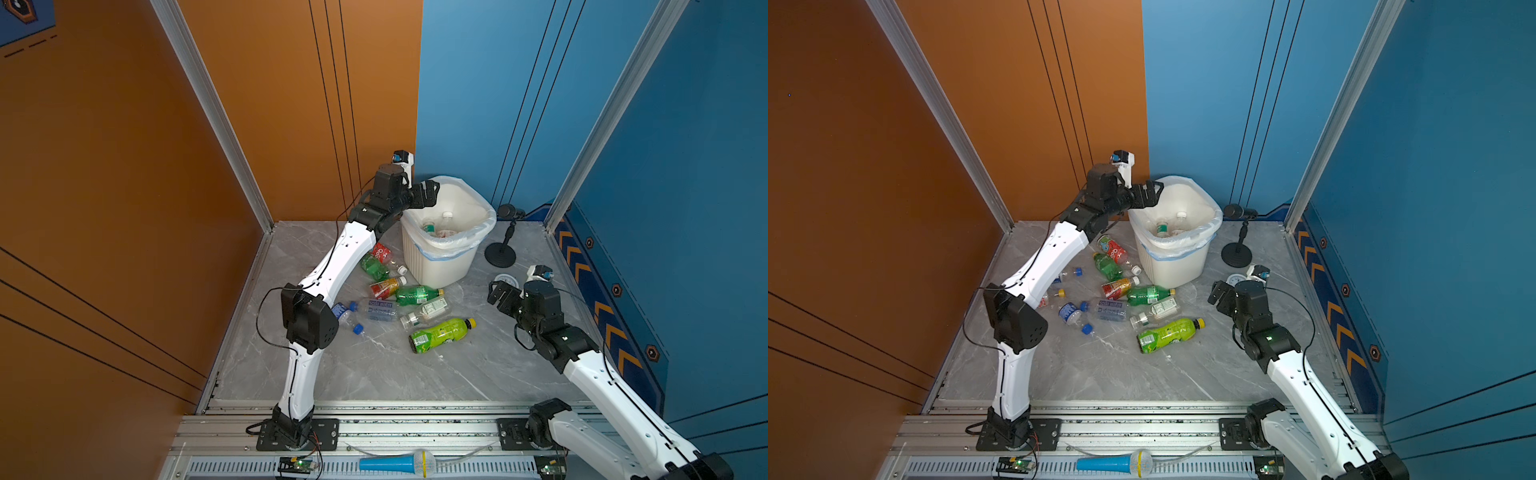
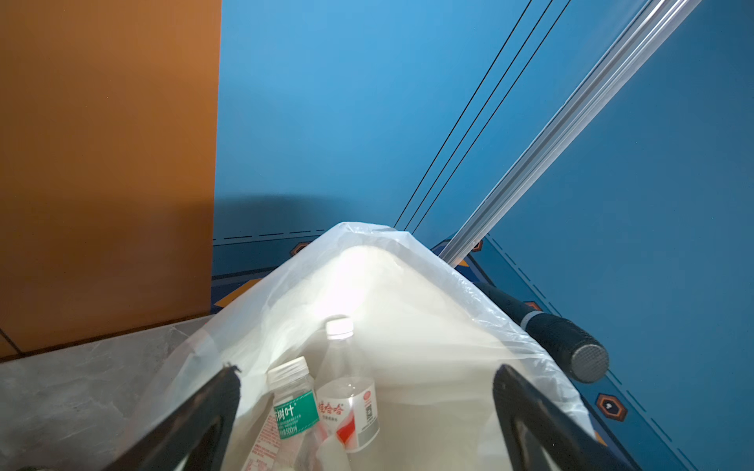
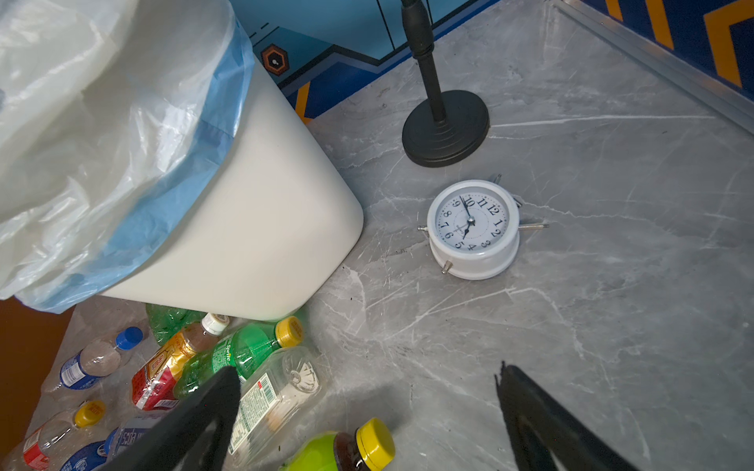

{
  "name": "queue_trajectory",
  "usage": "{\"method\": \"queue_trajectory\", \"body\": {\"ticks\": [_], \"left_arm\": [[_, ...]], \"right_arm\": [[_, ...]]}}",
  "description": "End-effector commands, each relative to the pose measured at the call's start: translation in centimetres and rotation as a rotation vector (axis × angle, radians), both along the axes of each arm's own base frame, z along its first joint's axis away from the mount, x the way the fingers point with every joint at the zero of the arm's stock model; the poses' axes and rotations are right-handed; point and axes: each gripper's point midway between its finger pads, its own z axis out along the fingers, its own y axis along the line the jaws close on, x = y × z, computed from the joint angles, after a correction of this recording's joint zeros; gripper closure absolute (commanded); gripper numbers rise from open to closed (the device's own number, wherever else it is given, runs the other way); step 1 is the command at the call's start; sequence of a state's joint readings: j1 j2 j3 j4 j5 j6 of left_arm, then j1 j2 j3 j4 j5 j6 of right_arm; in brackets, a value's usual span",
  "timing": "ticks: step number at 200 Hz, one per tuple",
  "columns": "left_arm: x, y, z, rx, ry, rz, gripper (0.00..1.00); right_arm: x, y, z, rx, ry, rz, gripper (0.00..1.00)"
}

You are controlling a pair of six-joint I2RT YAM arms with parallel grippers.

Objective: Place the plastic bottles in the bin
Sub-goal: 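Withdraw the left gripper while the right gripper reaches toward the yellow-green tea bottle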

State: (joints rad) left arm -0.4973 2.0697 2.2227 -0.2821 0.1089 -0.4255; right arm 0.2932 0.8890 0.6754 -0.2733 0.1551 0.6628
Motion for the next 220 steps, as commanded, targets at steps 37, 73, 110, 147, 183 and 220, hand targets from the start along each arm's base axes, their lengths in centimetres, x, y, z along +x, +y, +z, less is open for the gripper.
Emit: {"method": "queue_trajectory", "body": {"ticks": [37, 73, 110, 147, 183, 220], "left_arm": [[-8.2, 5.8, 6.4, -0.132, -0.154, 0.064, 0.02], [-12.9, 10.8, -6.2, -0.023, 0.044, 0.198, 0.02], [-16.8, 14.1, -14.2, 0.003, 0.208, 0.275, 0.02], [-18.3, 15.9, -16.0, 0.029, 0.246, 0.321, 0.02], [-19.0, 17.1, -16.9, 0.045, 0.270, 0.352, 0.02], [-19.6, 18.8, -18.0, 0.030, 0.289, 0.399, 0.02]], "right_arm": [[-2.0, 1.0, -2.8, 0.079, 0.103, -0.005, 0.00], [-3.1, 2.8, -4.8, 0.120, 0.162, 0.005, 0.00], [-3.2, 4.2, -6.1, 0.118, 0.197, 0.015, 0.00], [-3.5, 5.6, -6.1, 0.142, 0.186, 0.000, 0.00], [-4.3, 7.8, -7.0, 0.173, 0.199, -0.012, 0.00], [-5.4, 10.5, -8.4, 0.184, 0.234, -0.013, 0.00]]}}
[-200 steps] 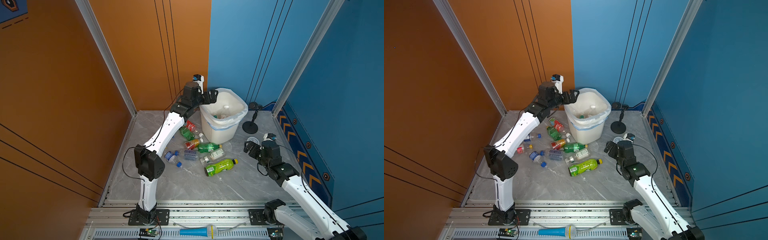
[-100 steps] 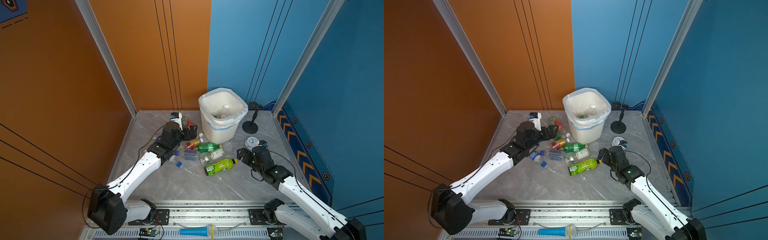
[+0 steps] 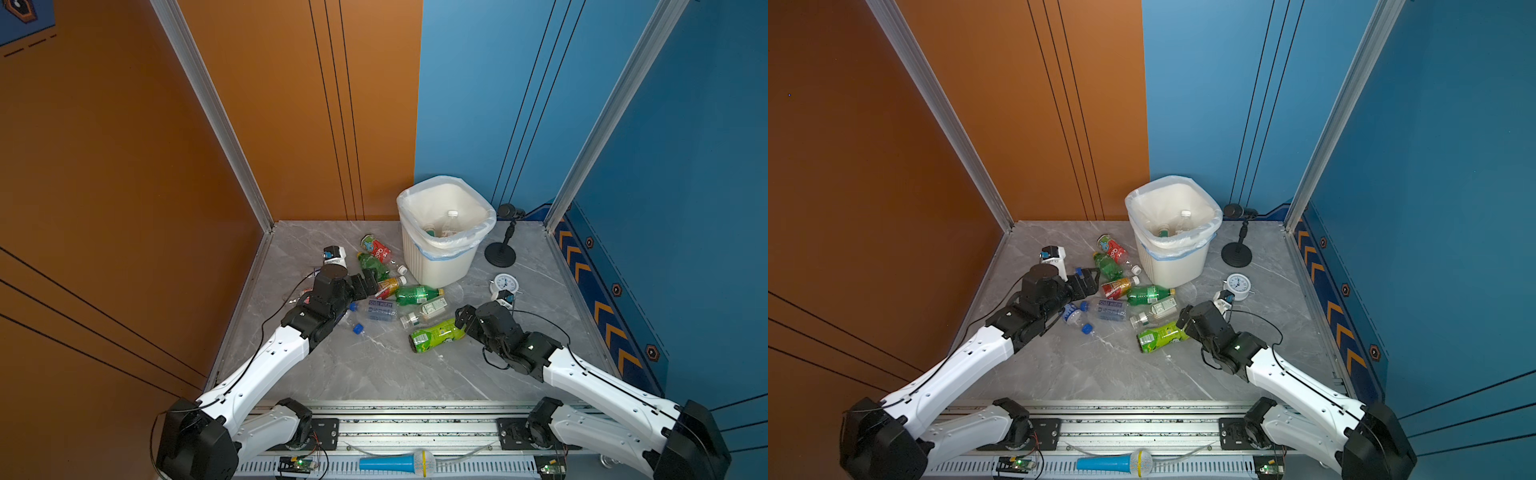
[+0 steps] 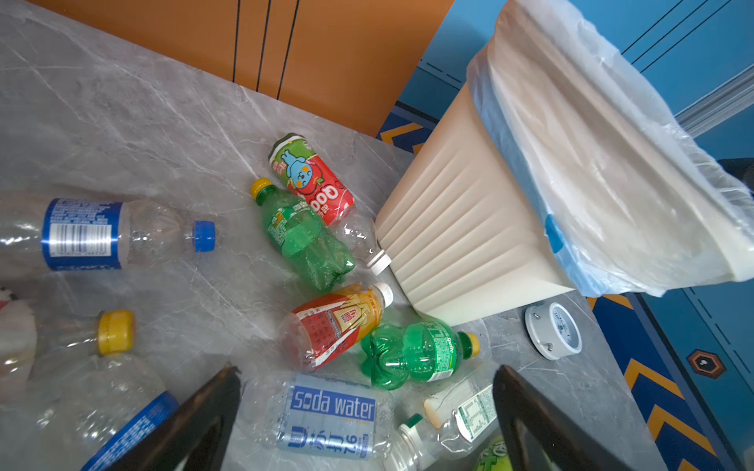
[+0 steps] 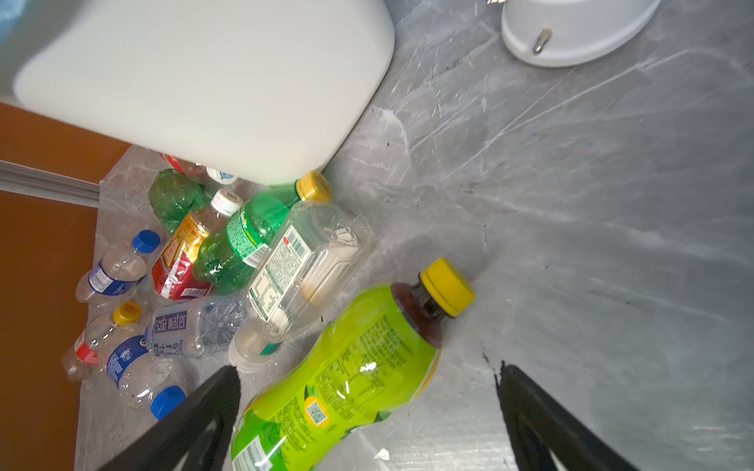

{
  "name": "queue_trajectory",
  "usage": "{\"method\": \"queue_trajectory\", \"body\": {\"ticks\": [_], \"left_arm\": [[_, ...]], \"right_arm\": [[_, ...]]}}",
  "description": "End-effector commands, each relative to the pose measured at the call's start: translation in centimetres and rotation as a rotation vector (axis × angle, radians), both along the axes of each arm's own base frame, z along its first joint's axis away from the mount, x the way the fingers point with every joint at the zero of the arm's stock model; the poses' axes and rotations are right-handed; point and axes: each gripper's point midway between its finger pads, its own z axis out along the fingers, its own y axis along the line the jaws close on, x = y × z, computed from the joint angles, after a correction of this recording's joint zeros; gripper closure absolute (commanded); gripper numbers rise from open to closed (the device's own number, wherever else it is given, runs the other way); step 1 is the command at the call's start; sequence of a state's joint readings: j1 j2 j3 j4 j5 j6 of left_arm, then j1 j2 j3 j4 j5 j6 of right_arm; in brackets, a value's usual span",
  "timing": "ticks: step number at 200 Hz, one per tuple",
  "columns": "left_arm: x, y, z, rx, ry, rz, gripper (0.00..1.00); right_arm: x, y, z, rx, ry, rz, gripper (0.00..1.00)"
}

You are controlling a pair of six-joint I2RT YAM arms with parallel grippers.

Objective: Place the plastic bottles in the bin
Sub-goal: 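Withdraw the left gripper while the right gripper reaches toward the yellow-green tea bottle, then grasp the yellow-capped green tea bottle with the right gripper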

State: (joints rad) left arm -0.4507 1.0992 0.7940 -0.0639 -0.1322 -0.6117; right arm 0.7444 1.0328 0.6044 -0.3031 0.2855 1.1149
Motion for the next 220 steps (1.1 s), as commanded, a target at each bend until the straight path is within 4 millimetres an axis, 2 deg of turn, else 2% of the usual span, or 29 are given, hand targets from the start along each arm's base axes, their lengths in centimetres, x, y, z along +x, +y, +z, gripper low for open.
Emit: {"method": "queue_trajectory", "body": {"ticks": [1, 48, 95, 141, 220], "left_arm": [[-0.6, 1.8, -1.5, 0.009, 0.037, 0.063, 0.02], [-1.5, 4.1, -2.5, -0.004, 0.058, 0.117, 0.02], [-2.1, 5.9, -3.4, -0.033, 0.077, 0.155, 0.02], [-2.5, 6.9, -3.9, -0.047, 0.082, 0.175, 0.02], [-2.9, 8.3, -4.7, -0.067, 0.104, 0.199, 0.02]], "right_arm": [[-0.2, 0.3, -1.1, 0.016, 0.009, -0.087, 0.00], [-0.8, 2.0, -2.8, 0.008, 0.056, -0.115, 0.00], [0.2, 3.6, -3.4, 0.008, 0.073, -0.113, 0.00], [1.0, 5.1, -4.2, 0.025, 0.100, -0.124, 0.00], [0.7, 6.0, -7.5, 0.055, 0.184, -0.168, 0.01]]}}
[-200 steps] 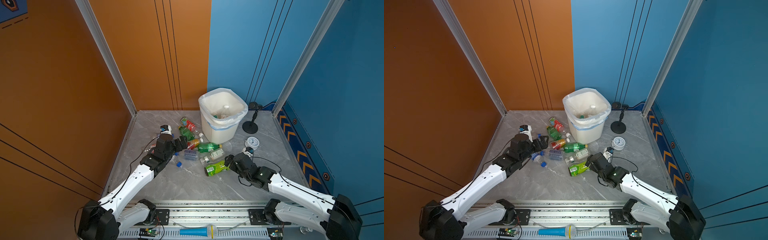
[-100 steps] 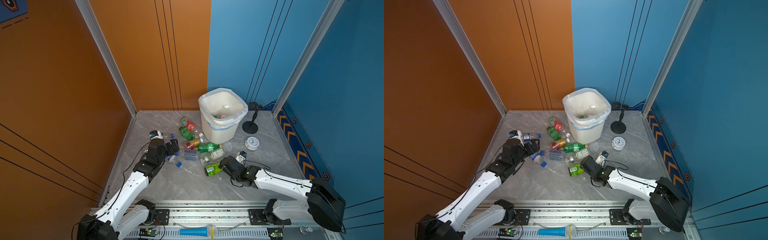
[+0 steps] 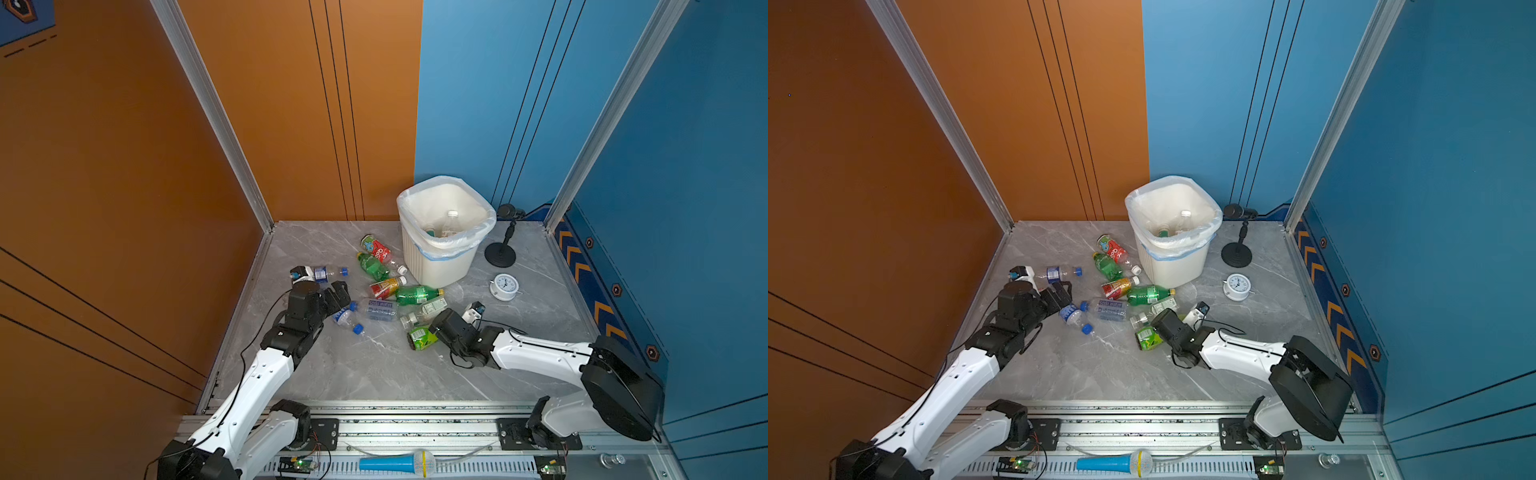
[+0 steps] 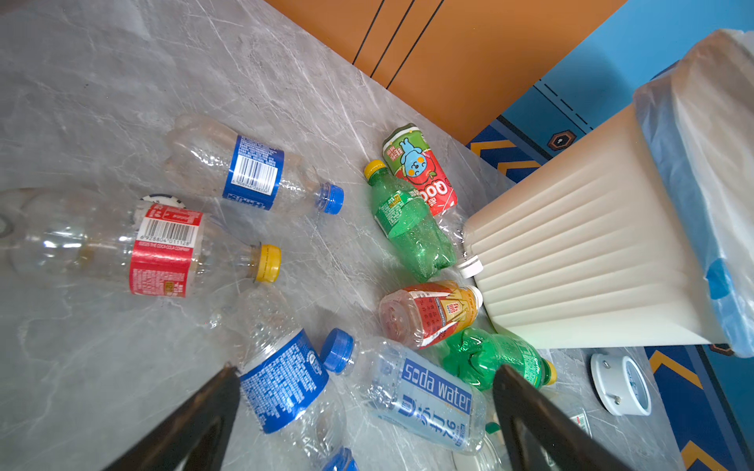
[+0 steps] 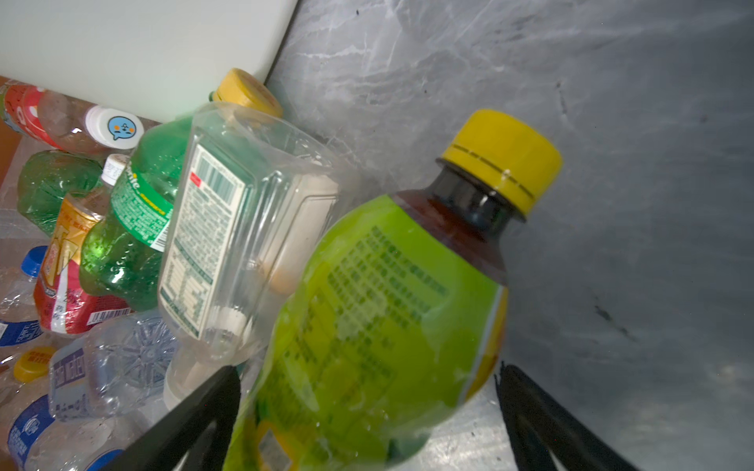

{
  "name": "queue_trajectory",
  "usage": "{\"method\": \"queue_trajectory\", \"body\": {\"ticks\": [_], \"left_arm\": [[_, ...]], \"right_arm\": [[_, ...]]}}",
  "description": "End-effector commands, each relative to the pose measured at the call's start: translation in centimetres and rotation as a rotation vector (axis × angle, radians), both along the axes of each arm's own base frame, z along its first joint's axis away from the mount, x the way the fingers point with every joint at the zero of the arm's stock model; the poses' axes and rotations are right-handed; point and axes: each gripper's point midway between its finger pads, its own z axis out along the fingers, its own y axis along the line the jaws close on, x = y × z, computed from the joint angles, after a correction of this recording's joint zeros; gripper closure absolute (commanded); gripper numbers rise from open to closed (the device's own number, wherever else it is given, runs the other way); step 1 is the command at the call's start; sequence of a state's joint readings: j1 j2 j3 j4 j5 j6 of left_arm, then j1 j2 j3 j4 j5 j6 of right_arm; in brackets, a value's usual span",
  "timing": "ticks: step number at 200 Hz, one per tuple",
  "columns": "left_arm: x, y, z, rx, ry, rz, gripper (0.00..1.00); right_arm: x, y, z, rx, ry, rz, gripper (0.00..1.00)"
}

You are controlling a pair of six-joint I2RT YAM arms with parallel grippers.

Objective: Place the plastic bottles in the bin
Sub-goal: 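Grasp the yellow-capped green tea bottle with the right gripper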

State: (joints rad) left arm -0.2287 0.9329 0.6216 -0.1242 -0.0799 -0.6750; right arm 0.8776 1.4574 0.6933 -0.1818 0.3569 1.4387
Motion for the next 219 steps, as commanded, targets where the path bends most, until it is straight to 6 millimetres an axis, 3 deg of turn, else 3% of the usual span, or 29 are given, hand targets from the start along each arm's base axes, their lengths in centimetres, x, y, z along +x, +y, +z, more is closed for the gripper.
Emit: {"method": "queue_trajectory", "body": {"ticks": [1, 42, 89, 128, 177, 219], "left_arm": [[-0.7, 0.2, -0.8, -0.013, 0.021, -0.006, 0.02], [-0.9, 1.0, -1.2, -0.026, 0.026, 0.011, 0.02], [-1.2, 1.7, -1.6, -0.040, 0.032, 0.027, 0.02], [-1.2, 1.8, -2.1, -0.055, 0.041, 0.033, 0.02], [-1.0, 2.1, -2.5, -0.066, 0.052, 0.043, 0.02], [-0.8, 2.1, -2.9, -0.082, 0.064, 0.050, 0.02]], "right_arm": [[0.1, 0.9, -0.5, 0.039, 0.022, -0.020, 0.01], [0.3, 1.3, -1.6, 0.053, 0.037, -0.043, 0.10], [0.6, 1.1, -1.6, 0.060, 0.030, -0.063, 0.27], [0.6, 0.6, -1.2, 0.060, 0.014, -0.062, 0.35], [0.8, -1.9, 3.0, -0.041, -0.101, -0.037, 0.37], [0.6, -5.8, 8.9, -0.188, -0.257, -0.012, 0.37]]}}
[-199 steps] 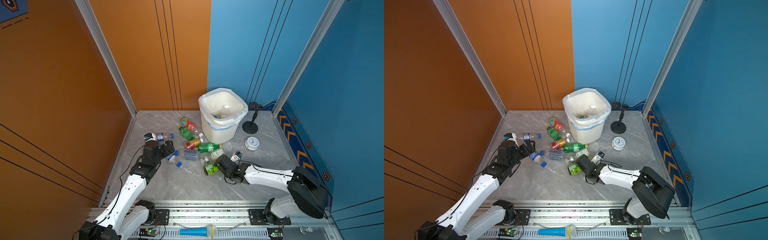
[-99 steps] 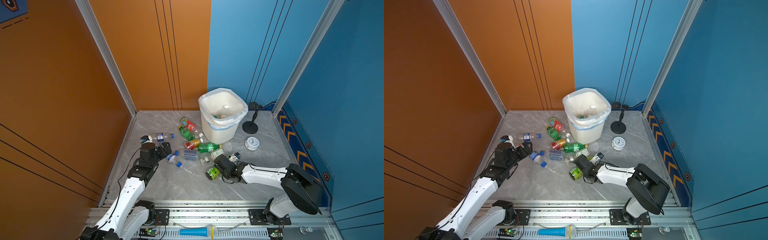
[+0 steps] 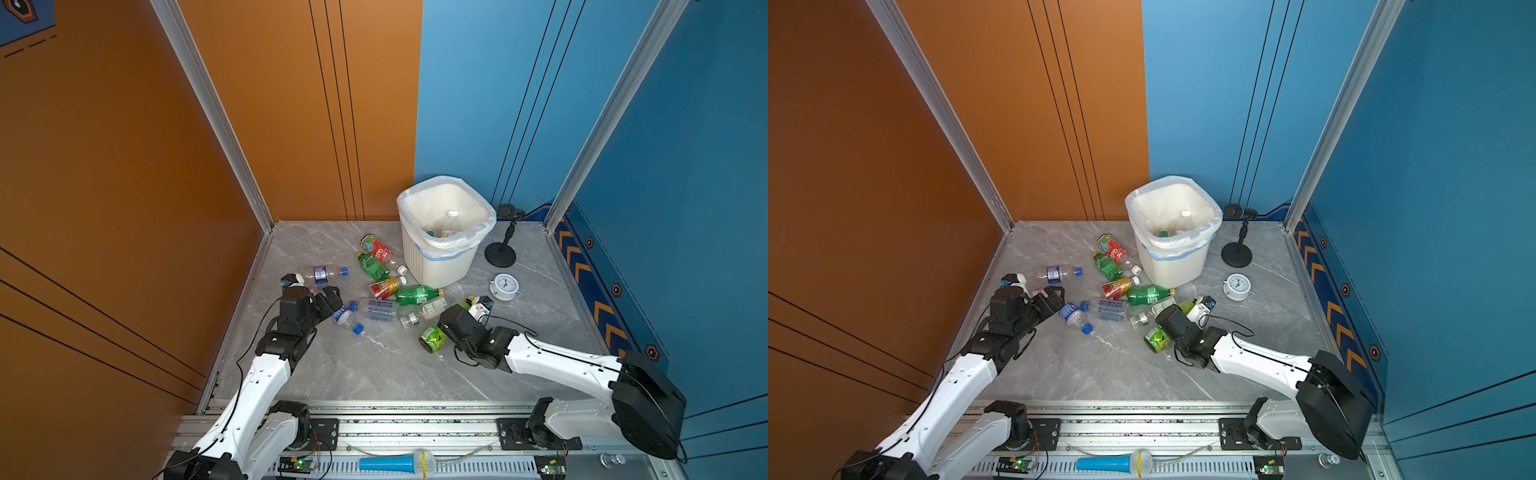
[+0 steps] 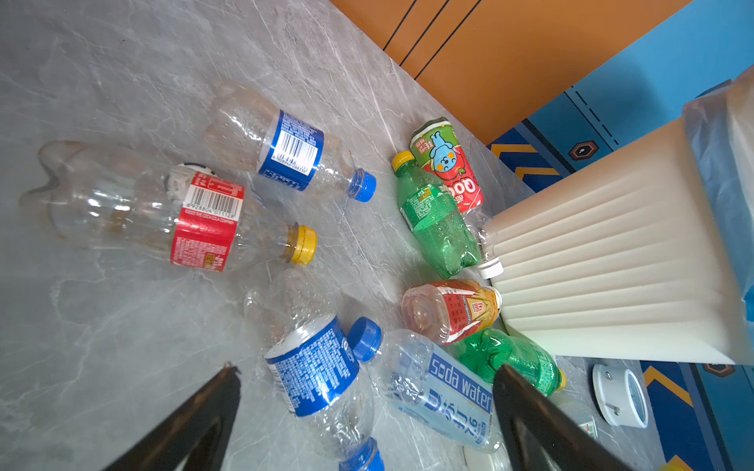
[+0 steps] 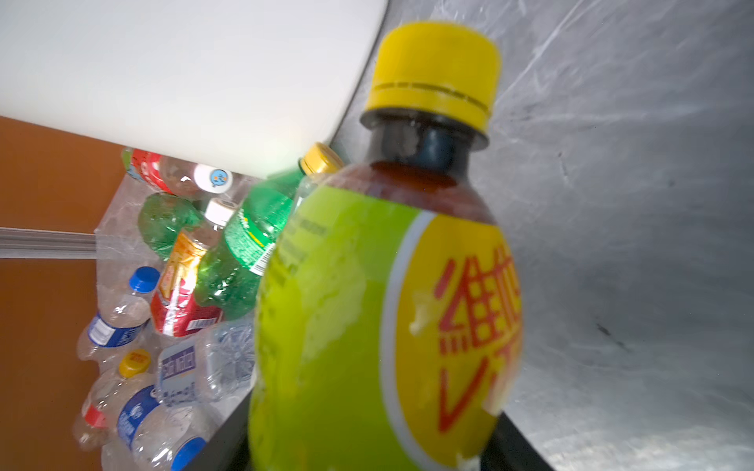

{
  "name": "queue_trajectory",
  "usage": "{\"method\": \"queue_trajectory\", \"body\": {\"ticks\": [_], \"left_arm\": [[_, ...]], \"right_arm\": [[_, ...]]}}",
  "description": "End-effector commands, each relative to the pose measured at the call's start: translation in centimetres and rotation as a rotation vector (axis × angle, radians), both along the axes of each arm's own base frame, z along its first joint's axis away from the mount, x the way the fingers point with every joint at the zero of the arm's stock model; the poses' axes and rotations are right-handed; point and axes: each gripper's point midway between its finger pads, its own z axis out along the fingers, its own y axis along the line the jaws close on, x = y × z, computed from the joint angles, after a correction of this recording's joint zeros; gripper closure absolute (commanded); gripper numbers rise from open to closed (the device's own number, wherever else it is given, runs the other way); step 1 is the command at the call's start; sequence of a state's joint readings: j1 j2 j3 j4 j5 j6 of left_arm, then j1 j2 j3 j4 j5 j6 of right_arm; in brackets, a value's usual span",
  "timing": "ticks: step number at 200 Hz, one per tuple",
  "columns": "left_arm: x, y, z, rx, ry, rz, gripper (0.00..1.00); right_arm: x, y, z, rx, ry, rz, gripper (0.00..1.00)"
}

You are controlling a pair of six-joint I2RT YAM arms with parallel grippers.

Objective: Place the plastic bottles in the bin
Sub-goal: 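Grasp the yellow-capped green tea bottle with the right gripper, then lift the yellow-capped tea bottle with the right gripper and drop it into the bin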

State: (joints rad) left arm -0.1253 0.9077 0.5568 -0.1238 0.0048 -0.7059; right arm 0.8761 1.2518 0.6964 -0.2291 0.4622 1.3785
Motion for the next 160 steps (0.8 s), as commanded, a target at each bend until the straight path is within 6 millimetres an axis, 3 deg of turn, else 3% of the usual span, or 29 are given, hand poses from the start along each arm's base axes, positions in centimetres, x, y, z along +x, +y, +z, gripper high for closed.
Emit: {"method": "queue_trajectory", "body": {"ticks": [1, 56, 99, 138, 160], "left_arm": [[0.0, 0.0, -0.6, -0.020, 0.014, 0.003, 0.02], [-0.2, 0.3, -1.1, -0.025, 0.039, 0.019, 0.02], [-0.7, 0.7, -1.5, -0.024, 0.057, 0.033, 0.02], [-1.1, 0.9, -1.7, -0.024, 0.069, 0.038, 0.02], [-1.6, 1.0, -2.1, -0.025, 0.091, 0.042, 0.02]], "right_arm": [[-0.3, -4.3, 2.7, -0.222, -0.084, -0.013, 0.37], [0.5, -8.0, 15.9, -0.456, -0.396, -0.009, 0.38], [2.3, -6.8, 25.1, -0.529, -0.580, 0.050, 0.38], [6.3, -5.7, 31.7, -0.518, -0.690, 0.108, 0.37], [9.7, -5.3, 33.8, -0.514, -0.708, 0.127, 0.37]]}}
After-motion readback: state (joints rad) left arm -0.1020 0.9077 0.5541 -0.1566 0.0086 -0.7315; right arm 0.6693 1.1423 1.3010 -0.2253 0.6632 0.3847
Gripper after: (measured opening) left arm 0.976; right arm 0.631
